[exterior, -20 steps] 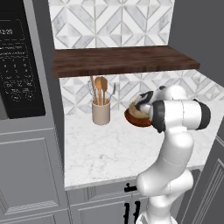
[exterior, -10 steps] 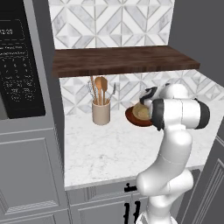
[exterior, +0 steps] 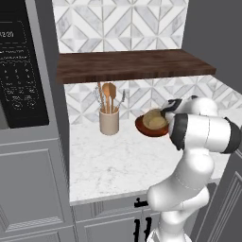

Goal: Pick up the bowls on the counter and stack them on top of one another in the open cabinet. Place the smaller bowl on top of the larger bowl.

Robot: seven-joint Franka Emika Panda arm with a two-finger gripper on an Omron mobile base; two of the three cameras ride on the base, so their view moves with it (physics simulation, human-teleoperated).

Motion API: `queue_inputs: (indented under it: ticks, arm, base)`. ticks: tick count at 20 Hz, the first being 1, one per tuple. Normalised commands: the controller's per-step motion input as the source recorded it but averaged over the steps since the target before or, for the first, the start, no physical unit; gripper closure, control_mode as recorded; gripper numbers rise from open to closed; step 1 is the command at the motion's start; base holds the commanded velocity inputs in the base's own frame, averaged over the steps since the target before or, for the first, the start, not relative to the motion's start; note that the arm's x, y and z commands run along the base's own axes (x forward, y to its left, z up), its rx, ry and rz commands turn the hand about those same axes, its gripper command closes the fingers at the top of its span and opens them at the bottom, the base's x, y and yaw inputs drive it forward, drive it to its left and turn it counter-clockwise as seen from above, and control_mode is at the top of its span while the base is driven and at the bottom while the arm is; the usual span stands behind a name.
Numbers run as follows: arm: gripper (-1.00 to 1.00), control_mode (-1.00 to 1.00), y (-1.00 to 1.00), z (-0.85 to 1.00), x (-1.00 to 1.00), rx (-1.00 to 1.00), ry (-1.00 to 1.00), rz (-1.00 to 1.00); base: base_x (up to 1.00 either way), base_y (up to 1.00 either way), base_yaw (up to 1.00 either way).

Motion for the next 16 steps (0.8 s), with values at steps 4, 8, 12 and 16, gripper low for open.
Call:
queue_inputs:
  ticks: [4,8,12,16]
  arm:
    - [-1.0,-1.0,0.54,0.0,0.02,0.0,0.01,0.0]
    - [-1.0,-1.0,0.48,-0.18,0.12,-0.01,0.1,0.0]
    - [-1.0,-1.0,0.19,-0.38,0.23,-0.02,0.11,0.0]
    - [-1.0,-1.0,0.18,-0.31,0.42,0.0,0.02,0.0]
  base:
    - [0.0,0.0,0.0]
    - [0.0,0.0,0.0]
    - [0.0,0.0,0.0]
    - [0.0,0.0,0.0]
